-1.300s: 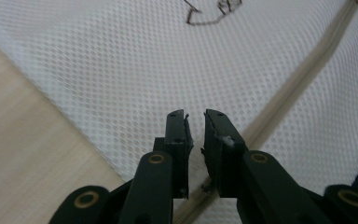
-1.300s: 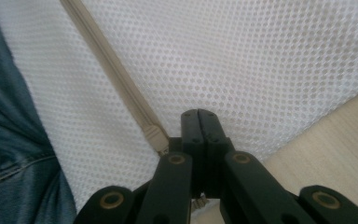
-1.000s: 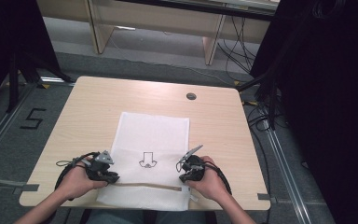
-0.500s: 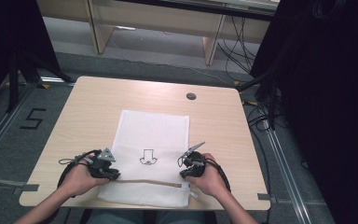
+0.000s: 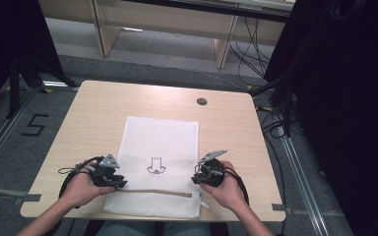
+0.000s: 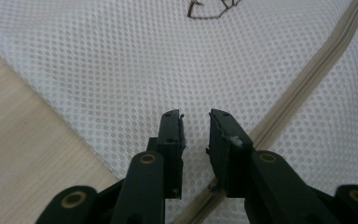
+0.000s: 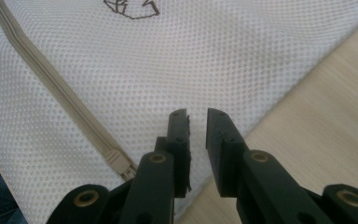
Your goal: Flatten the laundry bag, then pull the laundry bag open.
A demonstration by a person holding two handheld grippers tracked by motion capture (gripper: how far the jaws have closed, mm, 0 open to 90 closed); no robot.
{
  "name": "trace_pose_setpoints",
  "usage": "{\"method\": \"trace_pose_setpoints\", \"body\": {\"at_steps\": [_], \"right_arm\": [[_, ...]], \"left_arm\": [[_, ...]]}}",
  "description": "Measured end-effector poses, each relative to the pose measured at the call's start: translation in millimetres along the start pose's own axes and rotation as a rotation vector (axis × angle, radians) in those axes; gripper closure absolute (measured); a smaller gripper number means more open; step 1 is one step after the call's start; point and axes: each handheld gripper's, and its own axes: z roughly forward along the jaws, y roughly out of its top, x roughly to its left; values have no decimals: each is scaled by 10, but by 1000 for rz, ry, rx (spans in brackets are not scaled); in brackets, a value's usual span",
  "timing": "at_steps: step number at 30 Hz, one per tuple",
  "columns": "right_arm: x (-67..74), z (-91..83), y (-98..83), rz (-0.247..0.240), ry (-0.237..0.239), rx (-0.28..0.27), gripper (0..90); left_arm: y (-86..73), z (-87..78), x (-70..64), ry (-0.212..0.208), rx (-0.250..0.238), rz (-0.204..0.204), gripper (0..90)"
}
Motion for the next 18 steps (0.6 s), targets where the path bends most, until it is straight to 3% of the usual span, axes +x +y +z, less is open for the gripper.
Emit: {"method": "trace_pose_setpoints", "body": {"at_steps": [1,3,4,6,8,9,11,13,14,16,17,18], "right_arm": [[-21,-25,0,-27,-8,-3,786],[-33,-62,-25,3,-19,-26,758],[-53,-88,-42,22,-45,-21,753],[-85,-107,-46,5,-60,-18,755],[-118,-115,-64,29,-69,-49,753],[-134,-145,-57,24,-80,-24,753],[-155,-151,-63,32,-86,-28,760],[-138,-138,-80,45,-77,-43,777],[-115,-166,-78,63,-64,3,787],[-106,-139,-103,73,-37,-19,792],[-93,-143,-110,77,-32,9,791],[-92,-123,-112,66,-40,3,793]], "left_arm": [[-1,-6,3,-5,-29,0,706],[5,-22,8,6,-54,10,677],[10,-22,-7,-9,-75,6,652],[18,-29,-11,-12,-84,20,621],[26,-29,-33,-25,-113,9,600],[32,-34,-33,-32,-123,24,579],[42,-23,-46,-46,-141,7,530],[67,-2,-79,-59,-174,-4,502],[83,9,-91,-59,-182,-3,479],[120,42,-136,-66,-193,-4,463],[135,51,-156,-66,-199,8,474],[160,60,-185,-69,-203,26,497]]}}
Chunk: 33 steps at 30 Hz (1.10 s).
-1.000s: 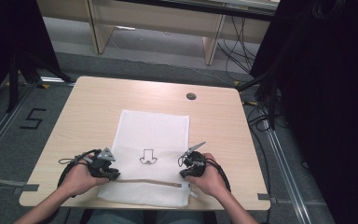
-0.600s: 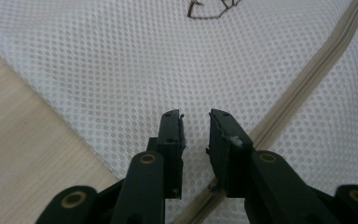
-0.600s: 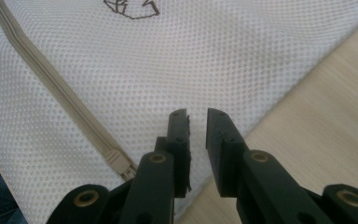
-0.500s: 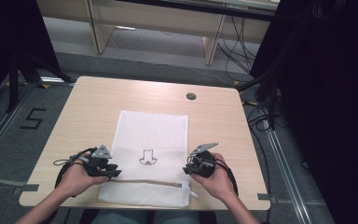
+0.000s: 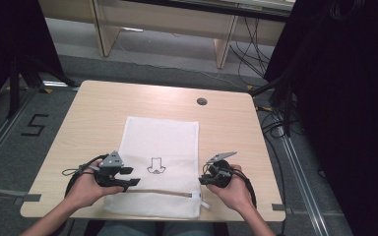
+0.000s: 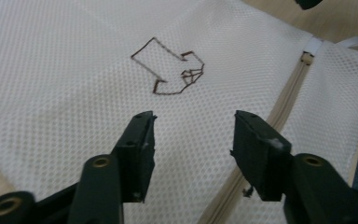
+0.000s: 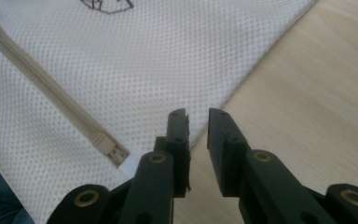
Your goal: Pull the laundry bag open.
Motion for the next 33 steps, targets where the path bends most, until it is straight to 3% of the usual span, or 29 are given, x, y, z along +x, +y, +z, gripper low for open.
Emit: {"method": "trace_pose_setpoints", "body": {"at_steps": [1,2,4,7,8,9,10,12,14,15,17,19,22,25,32,33], "right_arm": [[27,-15,-2,30,11,39,802],[16,2,-12,3,18,37,820],[41,11,-19,1,26,66,881],[101,8,-24,-2,-3,115,900],[137,-8,-26,28,-18,145,900],[133,-3,-27,8,-11,126,900],[161,-23,-27,45,-17,142,900],[157,-18,-28,35,3,124,900],[183,-17,-32,73,9,142,900],[172,3,-37,48,20,133,900],[207,8,-44,88,25,160,900],[226,18,-48,96,52,160,900],[232,33,-53,75,77,156,900],[223,89,-56,61,92,165,900],[206,141,-83,102,92,202,900],[202,152,-87,97,94,201,900]], "left_arm": [[32,22,-38,2,-2,17,513],[67,52,-71,-7,-13,33,530],[113,90,-121,-7,-18,50,561],[170,160,-205,-59,-40,28,618],[189,177,-229,-77,-34,37,631],[202,200,-269,-60,-32,66,644],[212,220,-289,-77,-33,82,662],[224,239,-324,-77,-23,89,679],[245,261,-345,-78,-13,110,691],[262,277,-361,-86,-11,111,697],[277,311,-386,-94,-11,112,706],[297,350,-407,-96,6,134,712],[321,414,-446,-109,20,156,726],[351,467,-494,-128,24,165,736],[427,580,-563,-164,49,185,744],[428,603,-580,-164,47,171,744]]}}
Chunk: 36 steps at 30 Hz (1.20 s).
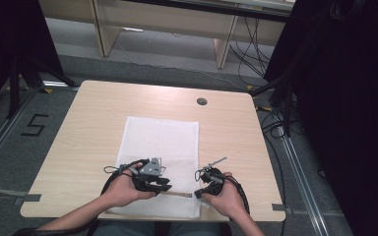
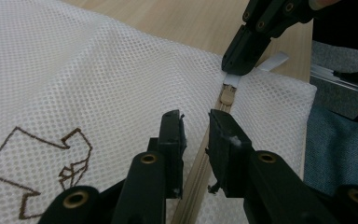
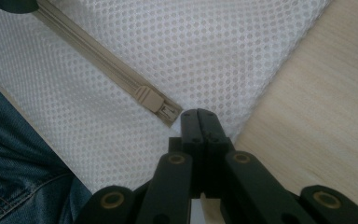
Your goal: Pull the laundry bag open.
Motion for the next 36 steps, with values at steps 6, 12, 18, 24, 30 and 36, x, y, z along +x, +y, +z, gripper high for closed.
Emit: {"method": "trace_pose_setpoints", "body": {"at_steps": [6,12,18,24,30,36], "right_arm": [[41,29,27,-29,-35,25,900],[65,42,52,-29,-51,45,900],[67,37,55,-43,-52,46,900],[90,28,53,-10,-48,61,900],[67,45,55,-43,-59,39,900],[53,36,52,-28,-41,41,900]], "left_arm": [[45,139,-36,-31,30,18,744],[124,286,-103,-59,35,42,746],[159,433,-137,-69,67,60,748],[163,542,-165,-90,81,69,748],[175,614,-163,-96,81,70,750],[168,656,-182,-86,90,101,779]]}}
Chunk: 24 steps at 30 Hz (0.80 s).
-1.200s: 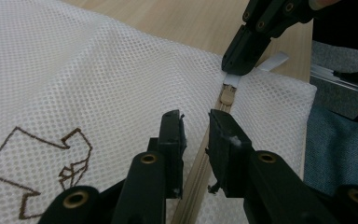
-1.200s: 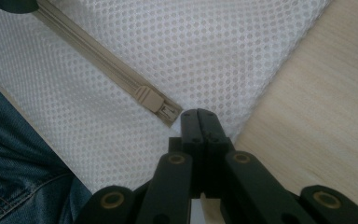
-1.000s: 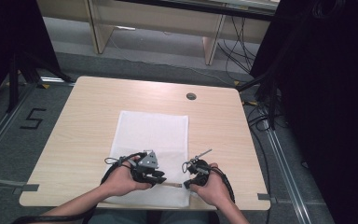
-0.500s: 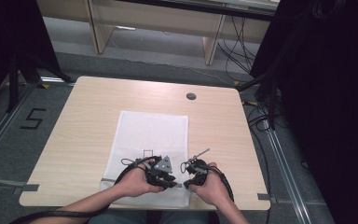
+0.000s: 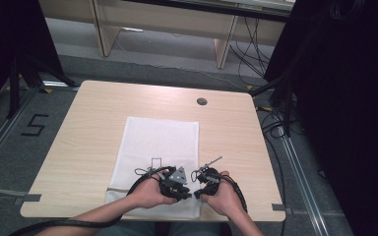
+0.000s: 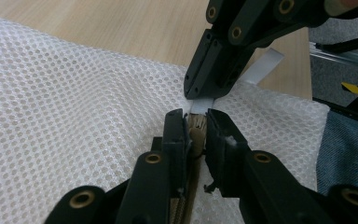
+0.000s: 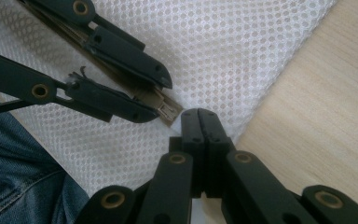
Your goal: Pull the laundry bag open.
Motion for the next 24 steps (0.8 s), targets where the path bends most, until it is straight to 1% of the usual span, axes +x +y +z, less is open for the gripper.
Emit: {"method": "trace_pose_setpoints", "body": {"at_steps": [1,4,5,6,7,8,9,11,12,14,15,16,17,21,22,23,24], "right_arm": [[2,-1,0,3,0,1,900],[0,2,2,-4,-3,1,900],[0,8,-1,-10,-11,-2,900],[2,7,-1,-8,-11,-2,900],[1,8,-1,-9,-12,-3,900],[7,1,1,1,-7,1,900],[9,1,3,4,-7,1,900],[32,-4,3,29,-9,12,900],[32,-4,4,29,-9,12,900],[10,1,3,6,-8,3,900],[10,-1,4,18,-6,5,900],[-1,0,3,17,-6,6,900],[4,-4,3,31,-2,8,900],[7,-2,4,22,-9,9,900],[11,-3,6,28,-9,10,900],[13,-1,5,41,-9,11,900],[3,3,4,32,-8,5,900]], "left_arm": [[-5,9,-18,-1,-7,-8,785],[-12,19,-46,12,-8,37,796],[-16,17,-57,20,-8,50,798],[-20,19,-65,23,-12,60,801],[-18,10,-60,25,-2,85,804],[-18,11,-61,28,-3,92,809],[-20,9,-71,27,0,80,810],[-17,11,-77,30,-3,76,814],[-10,-1,-78,37,6,79,815],[-3,-7,-87,35,2,69,816],[2,-15,-85,32,2,67,817],[7,-22,-80,28,5,67,817],[10,-24,-80,27,4,63,817],[14,-32,-90,30,0,64,818],[17,-36,-97,29,2,65,818],[24,-45,-101,32,13,78,818],[24,-53,-105,38,21,88,818]]}}
